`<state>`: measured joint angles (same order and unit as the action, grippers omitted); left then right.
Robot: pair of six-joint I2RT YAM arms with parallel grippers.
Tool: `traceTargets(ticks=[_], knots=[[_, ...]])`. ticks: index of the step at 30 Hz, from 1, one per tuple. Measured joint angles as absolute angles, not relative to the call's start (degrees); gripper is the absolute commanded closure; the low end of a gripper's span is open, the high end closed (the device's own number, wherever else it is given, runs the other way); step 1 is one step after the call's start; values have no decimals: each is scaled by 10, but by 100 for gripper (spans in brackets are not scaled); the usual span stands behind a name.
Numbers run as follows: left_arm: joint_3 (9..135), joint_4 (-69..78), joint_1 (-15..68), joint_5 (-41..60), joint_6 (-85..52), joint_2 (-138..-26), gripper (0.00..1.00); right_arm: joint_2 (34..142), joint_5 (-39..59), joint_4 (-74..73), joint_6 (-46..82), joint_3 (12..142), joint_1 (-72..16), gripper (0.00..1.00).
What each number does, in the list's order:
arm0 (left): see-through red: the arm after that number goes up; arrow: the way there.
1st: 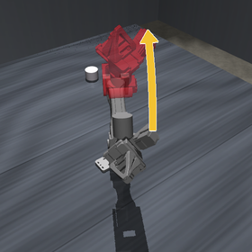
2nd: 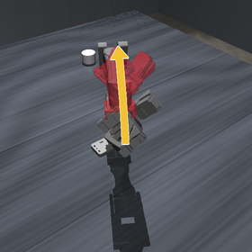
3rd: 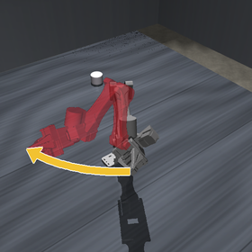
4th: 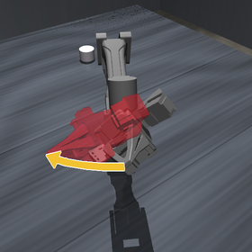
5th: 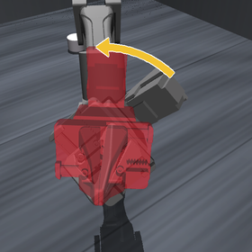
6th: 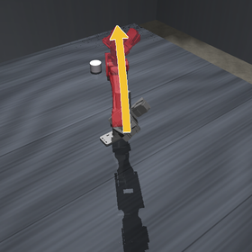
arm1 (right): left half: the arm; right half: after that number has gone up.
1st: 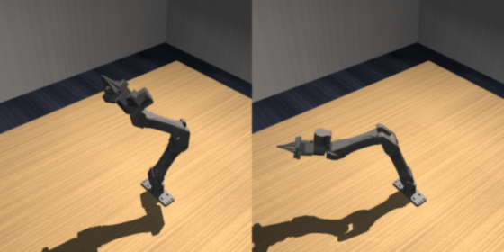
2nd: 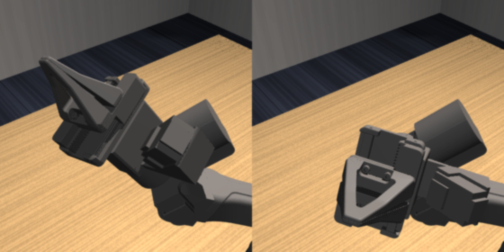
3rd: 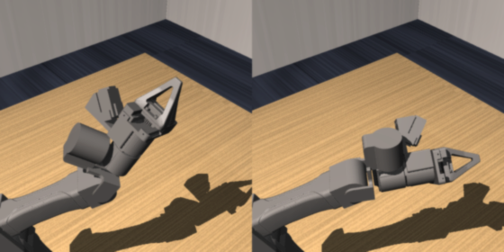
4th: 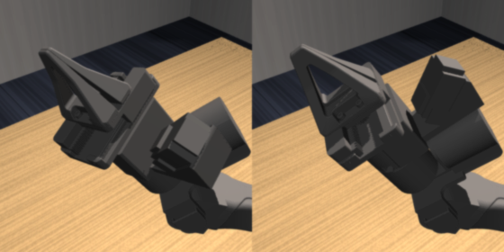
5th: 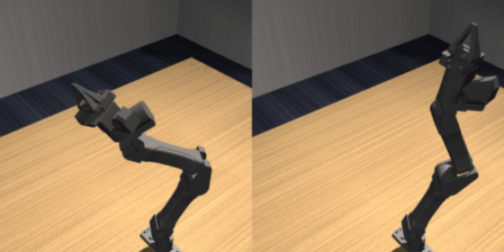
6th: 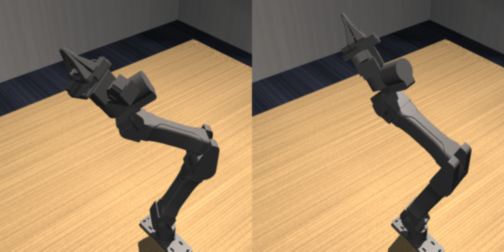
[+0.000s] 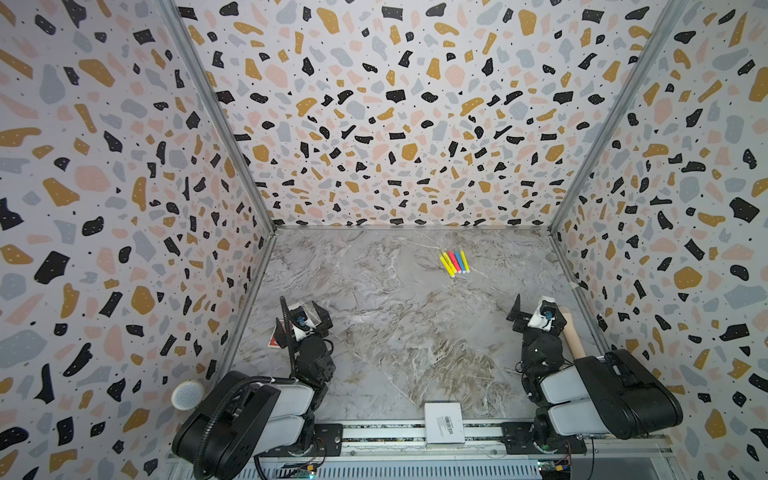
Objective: Insert the pens into the pen caps
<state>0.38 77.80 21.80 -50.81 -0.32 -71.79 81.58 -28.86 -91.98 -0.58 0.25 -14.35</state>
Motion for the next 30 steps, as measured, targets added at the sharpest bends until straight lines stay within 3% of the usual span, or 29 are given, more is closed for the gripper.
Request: traceTargets(ticks=[14, 19, 25, 30], knots=[[4, 867, 223, -374, 45, -796, 0, 859, -304, -926, -67, 3, -194, 1], [4, 876, 223, -358, 53, -795, 1, 877, -248, -931, -95, 3, -194, 1], [4, 876, 223, -350, 54, -795, 0, 888, -194, -925, -77, 4, -137, 1], [4, 874, 221, -355, 50, -775, 0, 864, -173, -829, -32, 80, -91, 1]])
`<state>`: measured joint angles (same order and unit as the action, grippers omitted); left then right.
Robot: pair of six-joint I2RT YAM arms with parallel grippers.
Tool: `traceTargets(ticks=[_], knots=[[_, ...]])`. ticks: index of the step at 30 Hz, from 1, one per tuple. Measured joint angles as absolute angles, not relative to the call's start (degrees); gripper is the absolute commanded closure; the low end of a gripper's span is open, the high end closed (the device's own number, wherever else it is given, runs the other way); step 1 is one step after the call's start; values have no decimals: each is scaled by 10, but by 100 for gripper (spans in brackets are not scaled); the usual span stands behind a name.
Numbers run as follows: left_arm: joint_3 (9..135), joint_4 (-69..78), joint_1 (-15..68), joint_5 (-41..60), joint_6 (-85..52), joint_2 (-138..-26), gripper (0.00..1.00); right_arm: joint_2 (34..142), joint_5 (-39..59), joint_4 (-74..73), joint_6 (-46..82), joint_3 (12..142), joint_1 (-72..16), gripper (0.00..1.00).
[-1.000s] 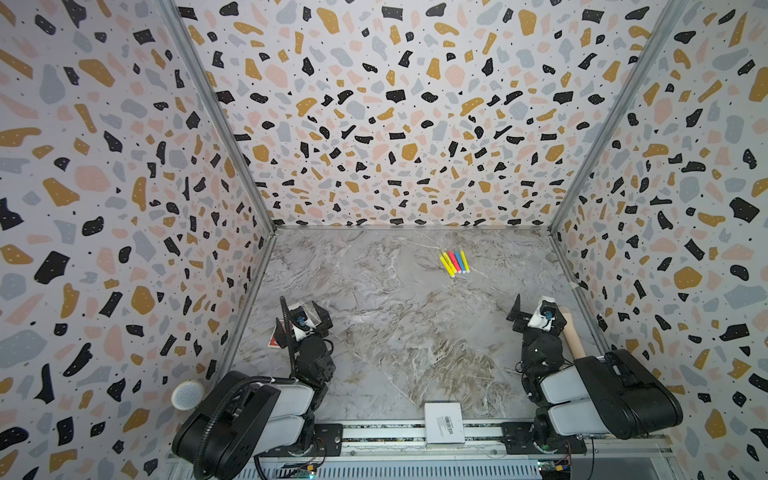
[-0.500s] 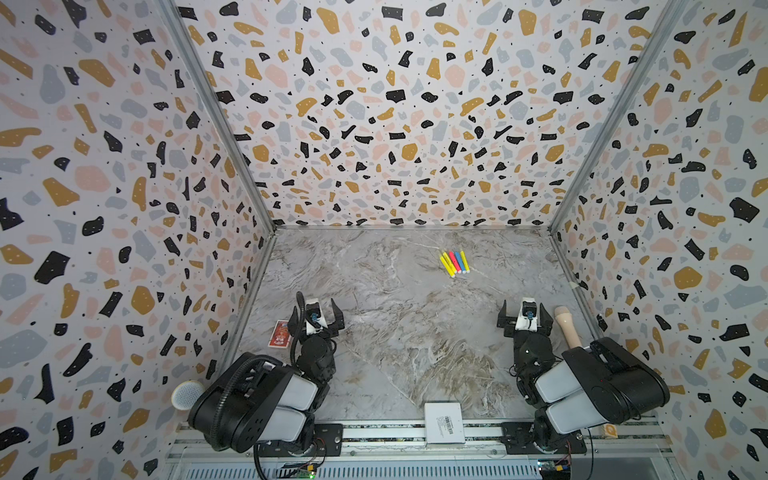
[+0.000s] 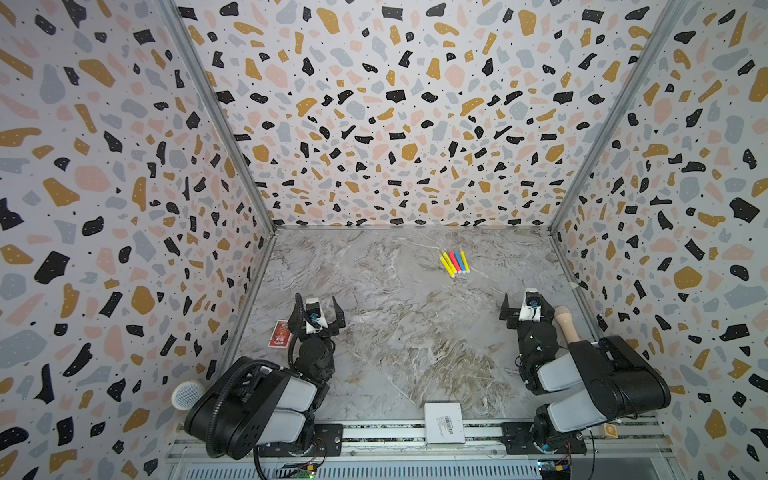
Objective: Insert the pens into the pen caps
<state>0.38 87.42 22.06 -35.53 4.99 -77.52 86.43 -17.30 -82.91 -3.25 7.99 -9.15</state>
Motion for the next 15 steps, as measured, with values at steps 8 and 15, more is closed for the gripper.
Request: traceTargets(ticks=[8, 15], knots=[[28, 758, 175, -373, 9, -775, 0, 864, -136, -748, 4, 107, -60, 1], [67, 706, 121, -362, -20, -792, 0, 864, -130, -739, 11, 107, -60, 1]])
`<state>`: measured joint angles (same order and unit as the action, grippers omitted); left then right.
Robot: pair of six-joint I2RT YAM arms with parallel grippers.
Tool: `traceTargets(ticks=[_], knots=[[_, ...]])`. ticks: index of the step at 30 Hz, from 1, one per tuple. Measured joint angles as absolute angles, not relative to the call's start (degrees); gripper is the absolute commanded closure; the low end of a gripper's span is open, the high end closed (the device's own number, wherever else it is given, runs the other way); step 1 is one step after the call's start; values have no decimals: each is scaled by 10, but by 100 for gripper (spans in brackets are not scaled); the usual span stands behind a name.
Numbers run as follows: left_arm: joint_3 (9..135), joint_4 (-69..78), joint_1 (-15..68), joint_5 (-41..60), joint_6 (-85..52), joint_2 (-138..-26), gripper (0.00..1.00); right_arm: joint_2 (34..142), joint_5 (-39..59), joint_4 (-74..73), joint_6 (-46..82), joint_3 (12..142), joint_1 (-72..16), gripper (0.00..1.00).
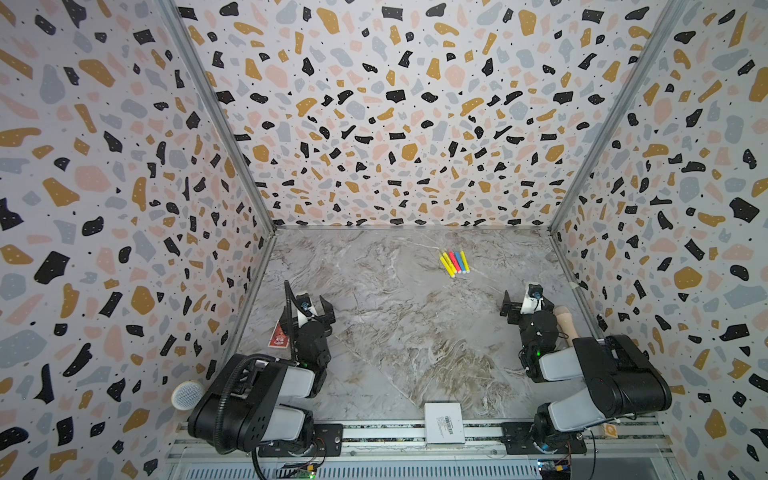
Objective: Insert the pens into the pen caps
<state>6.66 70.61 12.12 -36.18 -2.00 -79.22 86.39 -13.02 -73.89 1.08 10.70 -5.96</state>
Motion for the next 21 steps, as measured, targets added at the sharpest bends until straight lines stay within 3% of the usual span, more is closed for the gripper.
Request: traceTargets(ticks=[21], knots=[[68, 690, 107, -359, -41, -795, 1, 864, -128, -739, 13, 107, -59, 1]])
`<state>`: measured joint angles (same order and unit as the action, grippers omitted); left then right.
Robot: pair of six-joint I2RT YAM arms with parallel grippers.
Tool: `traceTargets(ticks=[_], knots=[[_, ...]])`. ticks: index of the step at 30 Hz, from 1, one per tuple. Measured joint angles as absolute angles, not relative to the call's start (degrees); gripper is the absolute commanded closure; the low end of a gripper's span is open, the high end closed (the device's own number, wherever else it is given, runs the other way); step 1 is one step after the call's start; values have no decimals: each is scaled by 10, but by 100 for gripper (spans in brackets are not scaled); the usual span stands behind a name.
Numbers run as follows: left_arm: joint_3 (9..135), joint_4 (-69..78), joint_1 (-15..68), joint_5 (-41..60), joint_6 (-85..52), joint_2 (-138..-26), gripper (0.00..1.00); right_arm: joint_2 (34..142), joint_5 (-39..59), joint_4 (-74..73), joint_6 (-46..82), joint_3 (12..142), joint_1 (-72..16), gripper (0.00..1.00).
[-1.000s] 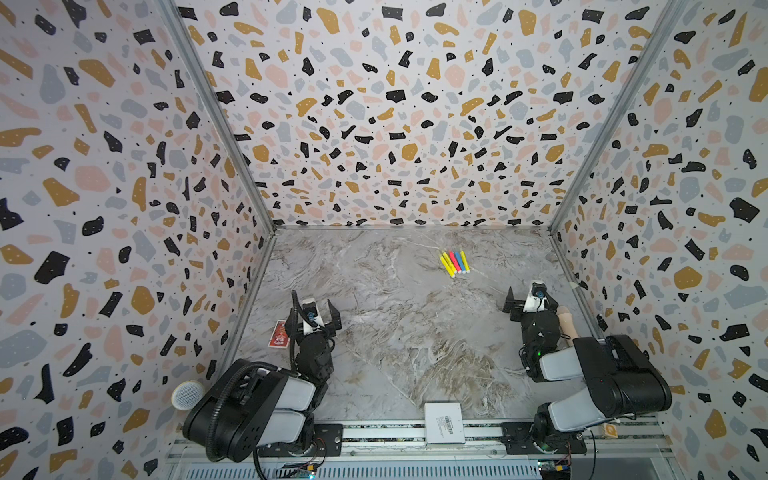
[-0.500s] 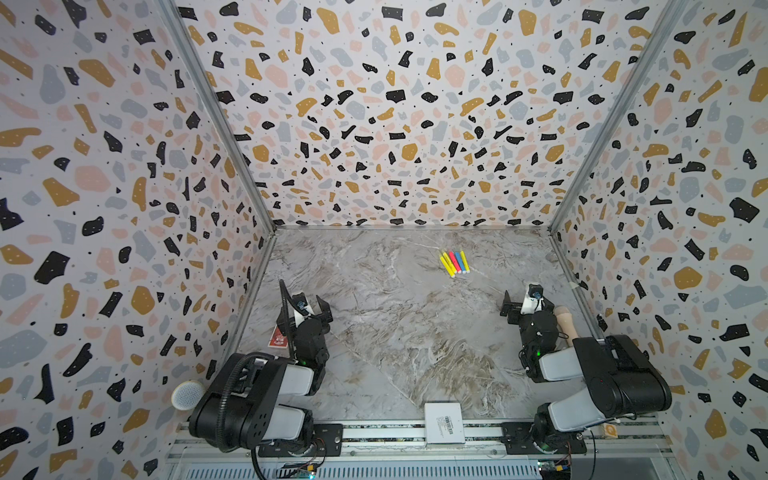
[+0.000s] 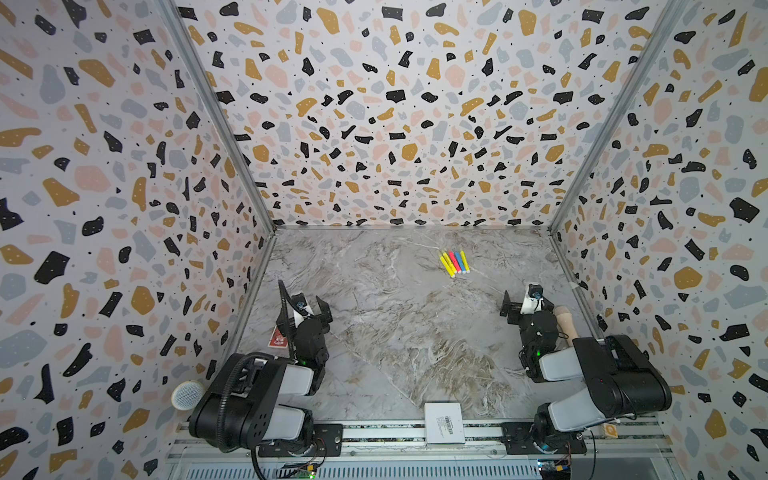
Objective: Insert the pens into the pen caps
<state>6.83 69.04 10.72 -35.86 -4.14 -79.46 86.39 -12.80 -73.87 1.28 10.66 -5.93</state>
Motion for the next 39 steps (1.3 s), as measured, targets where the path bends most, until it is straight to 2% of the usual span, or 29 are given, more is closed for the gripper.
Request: traceTargets(ticks=[39], knots=[[69, 690, 105, -371, -43, -797, 0, 864, -126, -739, 13, 107, -59, 1]])
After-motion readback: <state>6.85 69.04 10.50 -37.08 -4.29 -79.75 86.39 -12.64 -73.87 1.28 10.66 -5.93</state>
